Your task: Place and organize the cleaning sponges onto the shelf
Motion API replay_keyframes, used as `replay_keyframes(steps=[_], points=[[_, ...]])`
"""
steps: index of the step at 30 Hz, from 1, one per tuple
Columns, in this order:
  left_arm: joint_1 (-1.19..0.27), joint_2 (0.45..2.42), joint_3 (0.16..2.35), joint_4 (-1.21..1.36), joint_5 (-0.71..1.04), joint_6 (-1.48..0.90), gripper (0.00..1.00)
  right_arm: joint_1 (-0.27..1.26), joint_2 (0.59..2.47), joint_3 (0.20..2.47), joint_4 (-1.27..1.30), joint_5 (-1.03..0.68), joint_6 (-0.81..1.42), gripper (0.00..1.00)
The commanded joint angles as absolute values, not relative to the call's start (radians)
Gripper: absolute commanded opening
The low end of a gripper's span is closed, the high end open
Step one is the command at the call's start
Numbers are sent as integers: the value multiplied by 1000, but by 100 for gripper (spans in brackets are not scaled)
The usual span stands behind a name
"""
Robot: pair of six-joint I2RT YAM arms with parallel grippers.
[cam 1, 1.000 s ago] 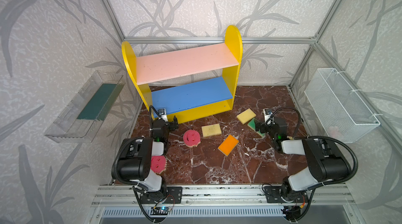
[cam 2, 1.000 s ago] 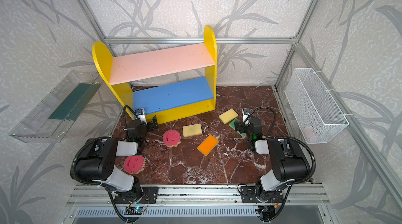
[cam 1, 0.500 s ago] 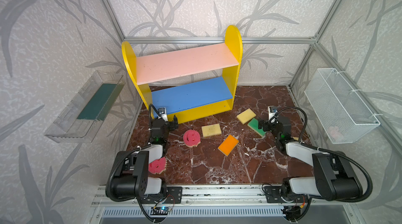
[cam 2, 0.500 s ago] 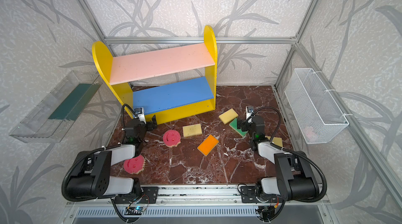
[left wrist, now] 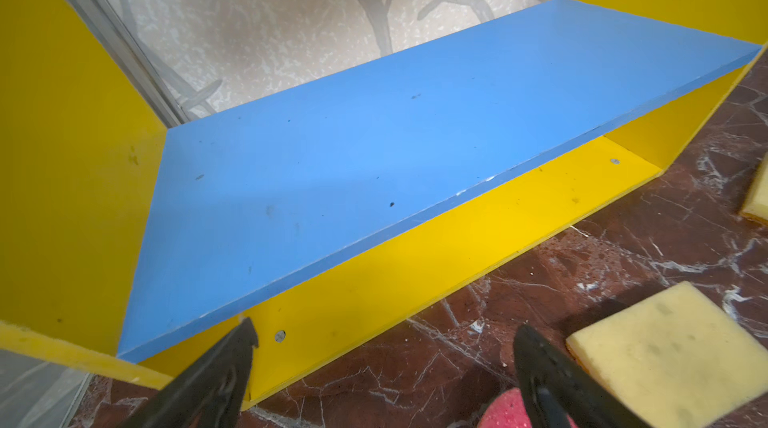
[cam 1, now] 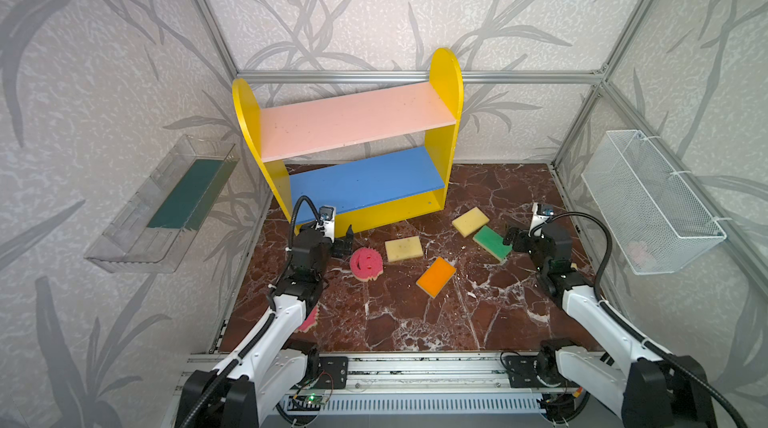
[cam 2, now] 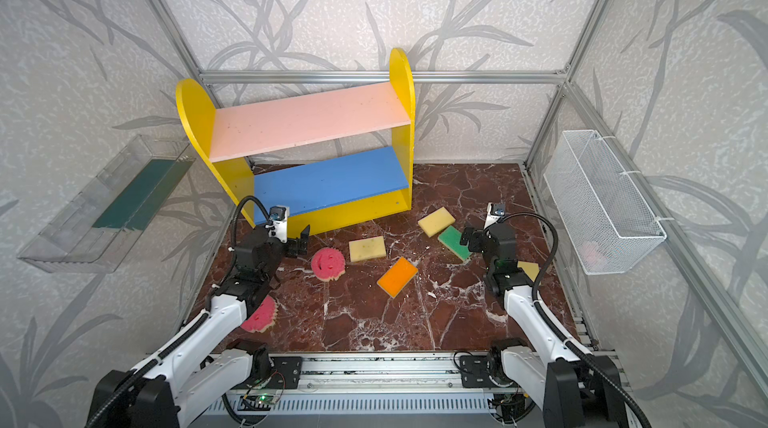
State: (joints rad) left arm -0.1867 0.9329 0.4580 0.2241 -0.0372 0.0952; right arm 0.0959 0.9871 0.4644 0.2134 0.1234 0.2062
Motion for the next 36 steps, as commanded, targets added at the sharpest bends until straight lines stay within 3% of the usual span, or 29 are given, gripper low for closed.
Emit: replay_keyframes(steps=[1,9,15,18,23,28,29,30,36], points=[[-236,888,538,33,-59,86,98,91,905,507,9,120,317,99],[-511,900,651,-101,-217,-19,98,91,715,493,-207,-49,382,99],[-579,959,672,-209,-257,-269,73,134,643,454,-254,-126,405,97],[-649,921,612,-189,-356,-349,73,215,638,457,-268,-104,411,92],[-679,857,548,-251,-412,-498,74,369,714,491,-284,-46,385,91],[-683,919,589,-309,-284,-515,75,418,812,506,-256,-93,393,88],[-688,937,604,-313,-272,-506,91,429,830,510,-256,-98,391,88],[-696,955,619,-314,-264,-492,99,444,846,515,-254,-98,387,88],[-749,1071,686,-258,-253,-343,99,497,938,541,-241,-104,365,90]])
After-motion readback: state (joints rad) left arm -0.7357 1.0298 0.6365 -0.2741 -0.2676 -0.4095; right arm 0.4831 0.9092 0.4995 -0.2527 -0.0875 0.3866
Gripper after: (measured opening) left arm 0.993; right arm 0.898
